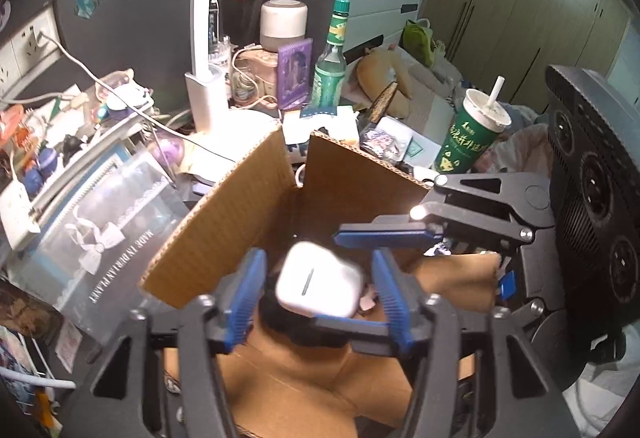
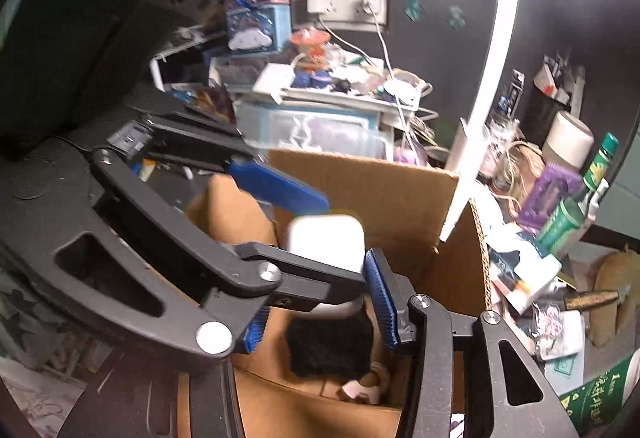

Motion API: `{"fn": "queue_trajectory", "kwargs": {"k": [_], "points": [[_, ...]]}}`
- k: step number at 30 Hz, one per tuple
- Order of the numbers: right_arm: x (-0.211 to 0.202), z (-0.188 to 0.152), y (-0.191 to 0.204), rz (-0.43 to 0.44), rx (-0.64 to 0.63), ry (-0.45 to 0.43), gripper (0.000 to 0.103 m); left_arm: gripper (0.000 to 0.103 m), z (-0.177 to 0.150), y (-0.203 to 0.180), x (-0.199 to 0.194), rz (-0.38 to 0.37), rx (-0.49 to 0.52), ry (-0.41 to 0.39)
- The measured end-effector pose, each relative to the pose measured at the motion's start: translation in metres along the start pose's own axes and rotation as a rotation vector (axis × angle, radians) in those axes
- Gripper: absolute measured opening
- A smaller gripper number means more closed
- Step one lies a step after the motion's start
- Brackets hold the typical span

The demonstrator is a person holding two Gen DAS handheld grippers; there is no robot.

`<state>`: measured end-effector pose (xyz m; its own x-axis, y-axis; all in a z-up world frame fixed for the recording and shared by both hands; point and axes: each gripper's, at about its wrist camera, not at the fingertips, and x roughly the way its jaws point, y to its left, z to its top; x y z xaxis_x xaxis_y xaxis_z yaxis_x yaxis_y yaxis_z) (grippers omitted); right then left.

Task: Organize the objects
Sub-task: 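Carry the white earbud case into the cardboard box and release it, then return the right tool and grasp the yellow glue tube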

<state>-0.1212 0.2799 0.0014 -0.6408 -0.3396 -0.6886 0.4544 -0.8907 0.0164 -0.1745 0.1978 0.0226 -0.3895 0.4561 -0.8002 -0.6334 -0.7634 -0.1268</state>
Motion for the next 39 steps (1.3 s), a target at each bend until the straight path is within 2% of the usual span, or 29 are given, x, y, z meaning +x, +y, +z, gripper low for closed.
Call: {"fn": "queue_trajectory", "kwargs": {"k": [3,6,15,18,23,27,30,32,36,39], "points": [[-0.002,-0.002,-0.002,-0.002,0.006,-0.002,0.043,0.075,-0.001,0.001,-0.007,0.025,0.006,-0.021],[-0.006,-0.001,0.0,-0.007,-0.005,-0.009,0.043,0.08,-0.004,0.004,-0.018,0.05,0.008,-0.044],[-0.017,0.004,0.035,0.035,-0.053,-0.052,0.043,0.082,-0.036,0.024,-0.075,0.129,-0.023,-0.148],[-0.023,0.006,0.069,0.087,-0.103,-0.086,0.043,0.086,-0.059,0.039,-0.103,0.17,-0.07,-0.205],[-0.02,0.008,0.132,0.208,-0.191,-0.102,0.043,0.087,-0.103,0.058,-0.134,0.236,-0.13,-0.272],[0.009,-0.001,0.177,0.309,-0.227,-0.048,0.043,0.089,-0.149,0.078,-0.142,0.281,-0.195,-0.3],[0.044,-0.015,0.193,0.351,-0.21,0.026,0.043,0.089,-0.181,0.092,-0.139,0.309,-0.239,-0.32],[0.066,-0.024,0.195,0.35,-0.187,0.07,0.043,0.089,-0.201,0.101,-0.132,0.316,-0.274,-0.316],[0.113,-0.042,0.19,0.243,-0.159,0.129,0.043,0.089,-0.232,0.113,-0.117,0.319,-0.319,-0.308],[0.136,-0.044,0.182,0.168,-0.165,0.138,0.04,0.089,-0.245,0.12,-0.11,0.301,-0.355,-0.304]]}}
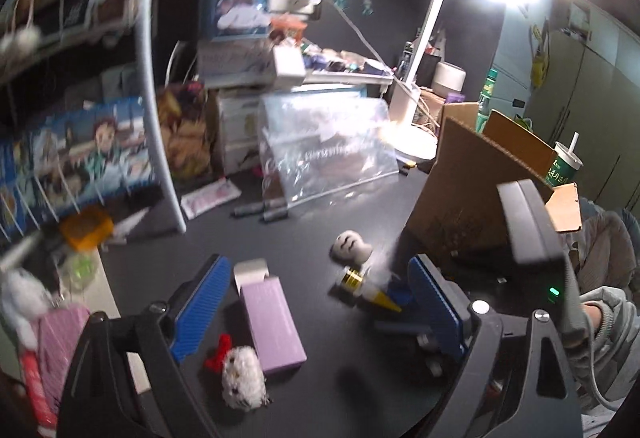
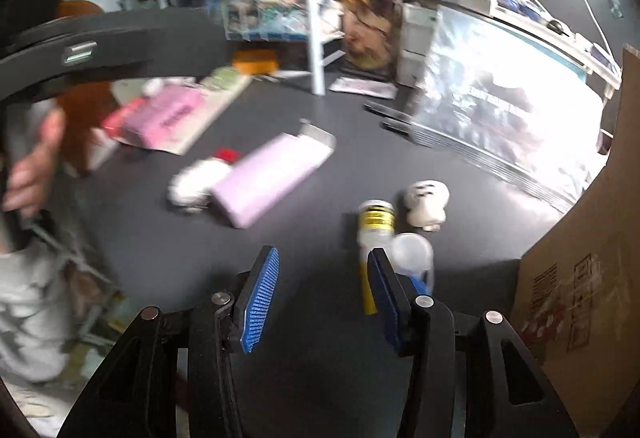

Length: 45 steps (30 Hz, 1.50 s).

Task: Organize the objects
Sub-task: 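Return the right tool and grasp the yellow glue tube, then carry the yellow glue tube into the cardboard box and open the right gripper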

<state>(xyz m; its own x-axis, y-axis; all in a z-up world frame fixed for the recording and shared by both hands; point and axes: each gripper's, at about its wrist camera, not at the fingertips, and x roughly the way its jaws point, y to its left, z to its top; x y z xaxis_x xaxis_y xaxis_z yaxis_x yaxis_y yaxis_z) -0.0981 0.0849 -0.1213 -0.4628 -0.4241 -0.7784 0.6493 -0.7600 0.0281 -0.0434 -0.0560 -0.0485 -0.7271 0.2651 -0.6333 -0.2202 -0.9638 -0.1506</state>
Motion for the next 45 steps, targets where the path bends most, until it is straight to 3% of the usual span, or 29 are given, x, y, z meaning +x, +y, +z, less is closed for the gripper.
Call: {"fn": "queue_trajectory", "kwargs": {"k": [7,18,26,28,30,33,45], "points": [[0.022,0.005,-0.02,-0.036,0.003,0.018,0.025,0.089,-0.011,0.016,0.004,0.006,-0.071,0.015],[0.041,0.005,-0.014,-0.014,-0.044,0.049,0.011,0.089,-0.01,0.015,0.009,0.005,-0.049,0.038],[0.014,0.009,-0.008,0.027,-0.06,-0.027,0.011,0.089,-0.014,0.002,0.029,-0.116,-0.035,0.116],[0.0,0.012,-0.003,0.044,-0.075,-0.059,0.011,0.085,-0.011,-0.001,0.03,-0.154,-0.041,0.12],[-0.014,0.015,0.002,0.051,-0.093,-0.091,0.011,0.067,-0.007,-0.005,0.029,-0.177,-0.03,0.121],[-0.033,0.019,0.007,0.054,-0.111,-0.134,0.011,0.051,0.0,-0.009,0.026,-0.226,-0.034,0.124],[-0.099,0.026,0.012,0.014,-0.15,-0.269,0.011,0.042,0.042,-0.04,-0.002,-0.295,0.038,0.057]]}}
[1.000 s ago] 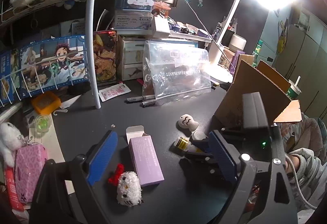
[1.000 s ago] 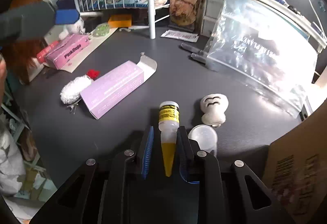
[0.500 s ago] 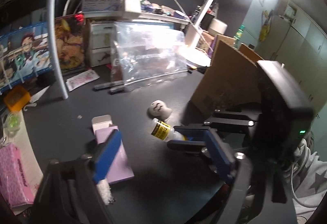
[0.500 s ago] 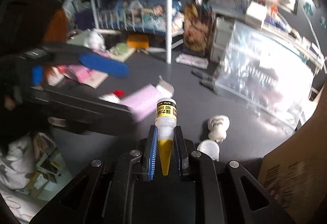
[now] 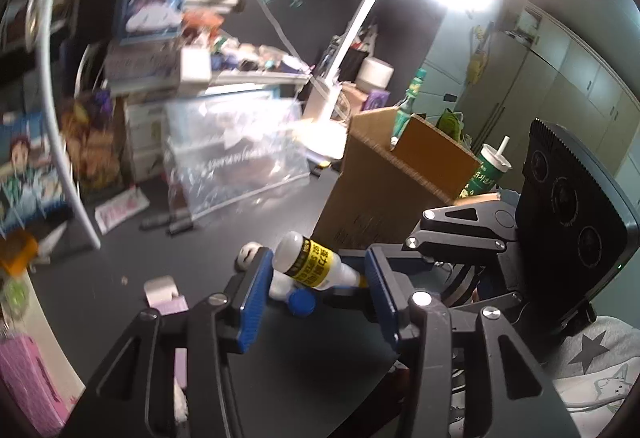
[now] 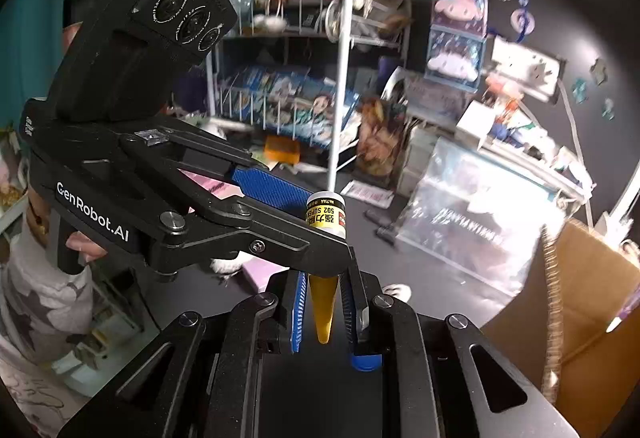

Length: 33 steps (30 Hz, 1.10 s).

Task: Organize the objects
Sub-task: 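Carry the yellow glue tube into the cardboard box and open the right gripper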

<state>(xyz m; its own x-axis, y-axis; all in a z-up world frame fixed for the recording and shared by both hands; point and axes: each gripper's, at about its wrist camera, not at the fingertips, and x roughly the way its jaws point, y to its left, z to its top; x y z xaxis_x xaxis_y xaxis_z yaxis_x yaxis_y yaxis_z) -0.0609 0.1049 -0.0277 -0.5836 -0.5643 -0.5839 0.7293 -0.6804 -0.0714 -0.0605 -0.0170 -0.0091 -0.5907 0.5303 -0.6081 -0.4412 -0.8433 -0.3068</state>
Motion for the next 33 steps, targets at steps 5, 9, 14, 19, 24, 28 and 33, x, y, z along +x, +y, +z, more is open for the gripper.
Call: {"fn": "queue_trajectory", "kwargs": {"k": [5,9,14,19,24,28,33], "points": [[-0.02,0.006,-0.011,-0.038,0.012,-0.033,0.011,0.039,0.023,-0.02,0.001,0.003,0.056,0.001],[-0.037,0.008,-0.03,-0.075,0.037,-0.049,0.011,0.038,0.043,-0.038,0.011,0.007,0.1,0.008],[-0.055,0.007,-0.055,-0.103,0.076,-0.058,0.011,0.038,0.068,-0.062,0.03,0.001,0.15,0.022],[-0.071,-0.001,-0.087,-0.127,0.124,-0.046,0.011,0.038,0.088,-0.08,0.061,-0.025,0.172,0.058],[-0.079,-0.014,-0.121,-0.128,0.201,-0.019,0.011,0.038,0.101,-0.096,0.089,-0.048,0.185,0.093],[-0.082,-0.023,-0.144,-0.104,0.259,0.02,0.011,0.038,0.111,-0.104,0.115,-0.065,0.186,0.142],[-0.079,-0.031,-0.166,-0.088,0.306,0.093,0.011,0.038,0.116,-0.11,0.137,-0.049,0.192,0.192]]}}
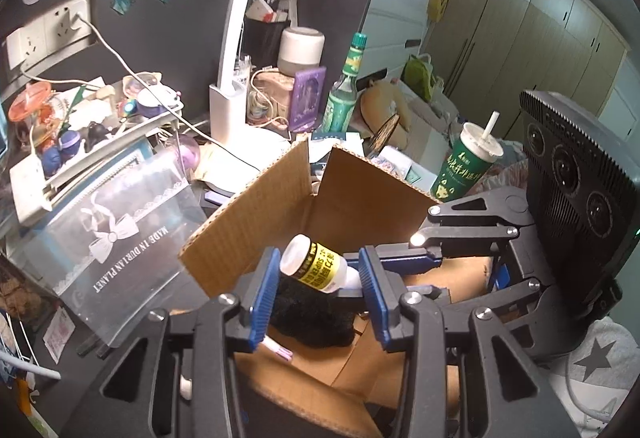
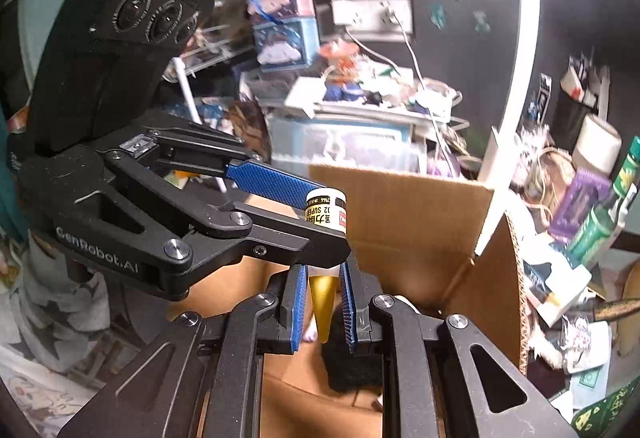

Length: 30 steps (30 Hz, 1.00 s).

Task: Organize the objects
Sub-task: 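Carry the yellow glue tube into the cardboard box and open the right gripper, then return the right tool and grasp the white lens case with blue lid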

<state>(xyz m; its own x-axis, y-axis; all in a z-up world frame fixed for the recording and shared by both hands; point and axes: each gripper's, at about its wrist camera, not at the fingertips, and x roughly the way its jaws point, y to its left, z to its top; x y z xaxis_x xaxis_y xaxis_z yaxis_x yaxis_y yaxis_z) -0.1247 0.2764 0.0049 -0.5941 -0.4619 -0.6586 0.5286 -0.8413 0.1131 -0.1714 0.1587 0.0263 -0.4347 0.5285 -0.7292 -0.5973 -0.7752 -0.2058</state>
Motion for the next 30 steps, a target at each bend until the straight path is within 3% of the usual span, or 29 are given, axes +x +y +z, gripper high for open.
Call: {"fn": "queue_trajectory", "kwargs": {"k": [5,8,9,19,24,26,30], "points": [[0.004,0.0,-0.008,-0.007,0.016,0.059,0.013,0.039,0.003,-0.003,0.008,0.013,0.007,0.028],[0.005,-0.003,-0.007,-0.042,0.0,0.073,0.035,0.057,0.001,-0.006,0.006,0.044,0.034,0.025],[0.005,-0.005,-0.005,-0.062,-0.009,0.067,0.038,0.063,0.0,-0.006,0.004,0.052,0.04,0.018],[0.004,-0.017,0.034,-0.145,-0.075,-0.062,0.038,0.07,-0.024,0.008,-0.044,0.118,0.026,-0.092],[-0.003,-0.008,0.068,-0.08,-0.123,-0.131,0.038,0.071,-0.046,0.024,-0.076,0.152,-0.02,-0.144],[-0.003,-0.006,0.088,-0.062,-0.165,-0.156,0.038,0.076,-0.059,0.032,-0.089,0.184,-0.036,-0.157],[0.008,-0.006,0.127,0.018,-0.232,-0.148,0.038,0.079,-0.092,0.053,-0.116,0.252,-0.093,-0.202]]}}
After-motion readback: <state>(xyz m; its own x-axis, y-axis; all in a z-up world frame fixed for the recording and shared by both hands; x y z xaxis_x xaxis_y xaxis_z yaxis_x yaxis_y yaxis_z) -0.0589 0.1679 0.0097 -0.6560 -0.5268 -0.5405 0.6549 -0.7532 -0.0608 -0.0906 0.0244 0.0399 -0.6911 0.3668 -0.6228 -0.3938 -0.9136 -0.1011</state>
